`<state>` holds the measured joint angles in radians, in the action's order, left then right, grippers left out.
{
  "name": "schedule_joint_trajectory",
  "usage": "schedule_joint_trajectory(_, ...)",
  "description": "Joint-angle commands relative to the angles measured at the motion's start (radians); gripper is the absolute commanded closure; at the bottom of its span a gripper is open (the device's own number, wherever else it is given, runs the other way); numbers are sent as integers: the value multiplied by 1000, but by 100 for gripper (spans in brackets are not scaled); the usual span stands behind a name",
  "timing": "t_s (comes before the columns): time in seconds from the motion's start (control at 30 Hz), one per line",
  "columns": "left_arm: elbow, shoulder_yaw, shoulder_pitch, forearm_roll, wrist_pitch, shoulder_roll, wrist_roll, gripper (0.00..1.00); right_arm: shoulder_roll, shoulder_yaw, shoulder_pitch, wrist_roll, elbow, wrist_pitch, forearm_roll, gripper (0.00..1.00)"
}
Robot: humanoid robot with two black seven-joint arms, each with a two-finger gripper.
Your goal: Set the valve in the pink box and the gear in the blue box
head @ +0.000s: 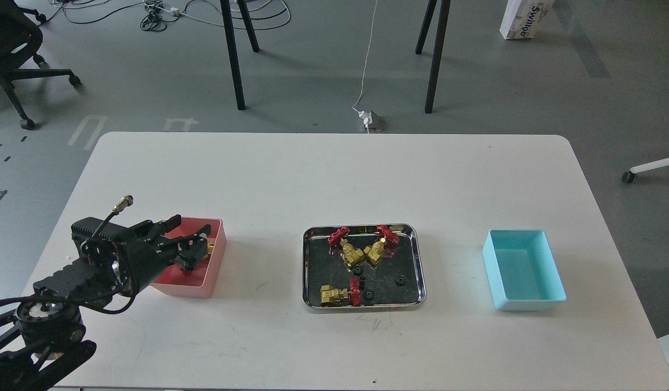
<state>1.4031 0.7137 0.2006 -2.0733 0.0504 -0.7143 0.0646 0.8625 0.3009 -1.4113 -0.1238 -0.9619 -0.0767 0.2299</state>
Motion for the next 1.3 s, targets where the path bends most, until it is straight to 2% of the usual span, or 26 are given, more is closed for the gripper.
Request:
schedule_joint_trajectory(0.0, -1, 157, 19, 219, 3, 38, 0, 8, -14, 1, -2, 3, -24, -11, 46, 1)
schedule_joint_trajectory(0.1, -1, 251, 115, 480, 2, 50, -2, 7, -25, -5, 20, 3, -116, -23, 197, 1)
schedule_joint_trajectory(0.23, -45, 263, 310, 722, -3, 50, 1, 6, -28, -77, 60, 6, -299, -86, 463, 1)
schedule_joint_trajectory(0.4, -177, 253, 524, 794, -26, 50, 3, 6, -36, -245, 84, 7, -477, -191, 708, 1)
schedule_joint_trajectory(0.57, -312, 253, 687, 822, -95, 50, -2, 6, -78, -414, 87, 9, -535, -345, 917, 1)
schedule_joint_trajectory(0.7, -375, 251, 767, 822, -99, 49, -3, 6, -186, -564, 80, 33, -526, -410, 1014, 1)
schedule_joint_trajectory(0.9, -406, 253, 821, 825, -95, 49, -5, 7, -370, -712, 63, 88, -405, -412, 1117, 1)
schedule_joint_trajectory(1.1, -409, 260, 833, 825, -80, 50, -3, 7, -554, -776, 69, 148, -246, -412, 1152, 7)
schedule_joint_trajectory(1.27, -417, 257, 862, 826, -73, 49, -3, 7, -677, -799, 74, 171, -169, -410, 1154, 11)
